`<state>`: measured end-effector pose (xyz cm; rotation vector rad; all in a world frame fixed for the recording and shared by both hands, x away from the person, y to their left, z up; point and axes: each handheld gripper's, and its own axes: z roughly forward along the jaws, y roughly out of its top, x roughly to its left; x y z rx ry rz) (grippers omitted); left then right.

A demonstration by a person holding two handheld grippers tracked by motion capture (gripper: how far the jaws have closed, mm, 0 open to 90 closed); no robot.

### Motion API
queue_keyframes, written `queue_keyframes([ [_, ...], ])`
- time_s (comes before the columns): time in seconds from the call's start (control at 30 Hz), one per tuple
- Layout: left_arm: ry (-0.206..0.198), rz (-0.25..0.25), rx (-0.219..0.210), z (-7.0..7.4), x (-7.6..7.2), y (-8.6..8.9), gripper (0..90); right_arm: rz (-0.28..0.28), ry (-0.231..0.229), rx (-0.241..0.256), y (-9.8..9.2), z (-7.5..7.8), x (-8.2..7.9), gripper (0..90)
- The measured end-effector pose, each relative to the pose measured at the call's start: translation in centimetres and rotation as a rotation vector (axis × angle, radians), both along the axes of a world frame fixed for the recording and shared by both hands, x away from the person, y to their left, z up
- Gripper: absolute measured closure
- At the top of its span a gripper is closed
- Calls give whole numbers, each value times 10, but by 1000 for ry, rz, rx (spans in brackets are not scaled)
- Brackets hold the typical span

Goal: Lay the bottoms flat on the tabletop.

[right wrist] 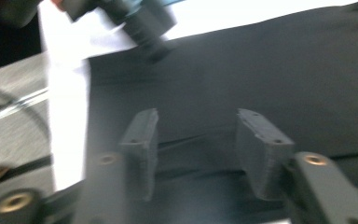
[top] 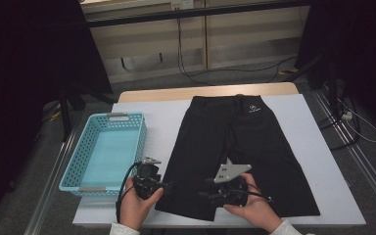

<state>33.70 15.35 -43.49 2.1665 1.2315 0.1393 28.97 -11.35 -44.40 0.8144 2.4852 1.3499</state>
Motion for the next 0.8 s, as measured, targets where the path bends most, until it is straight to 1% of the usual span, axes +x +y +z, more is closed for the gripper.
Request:
queue_keyframes([
  [0.03, -5, 0, -2, -1, 1, 0, 250, -45, -18, -2, -4, 1, 4, 397],
  [0.07, -9, -5, -3, -1, 2, 0, 232, -67, -26, -8, -6, 1, 6, 381],
  [0.17, -11, 0, -13, -3, 5, 0, 179, -136, -31, -16, -15, 2, 15, 334],
  [0.23, -15, 4, -10, -3, 6, 0, 173, -170, -23, -23, -21, 2, 19, 310],
  [0.3, -18, -3, -6, -3, 6, 0, 169, -194, -27, -24, -25, 3, 21, 302],
  [0.33, -21, -4, 1, -3, 6, 0, 167, -203, -25, -24, -27, 3, 23, 292],
  [0.4, -25, -1, 2, -5, 7, -2, 155, -203, -25, -27, -28, 3, 25, 278],
  [0.43, -27, 7, -5, -5, 7, -2, 154, -205, -28, -32, -29, 2, 26, 262],
  [0.5, -25, -1, 2, -6, 9, -2, 143, -215, -28, -31, -31, 2, 28, 238],
  [0.53, -30, 2, 3, -6, 9, -2, 137, -219, -24, -32, -32, 2, 29, 231],
  [0.67, -45, 13, -5, -6, 10, -3, 121, -249, -17, -25, -40, 4, 33, 190],
  [0.7, -43, 6, -2, -6, 10, -3, 119, -256, -15, -22, -41, 4, 33, 182],
  [0.8, -46, 6, -8, -5, 10, -4, 114, -270, -19, -24, -44, 3, 33, 169],
])
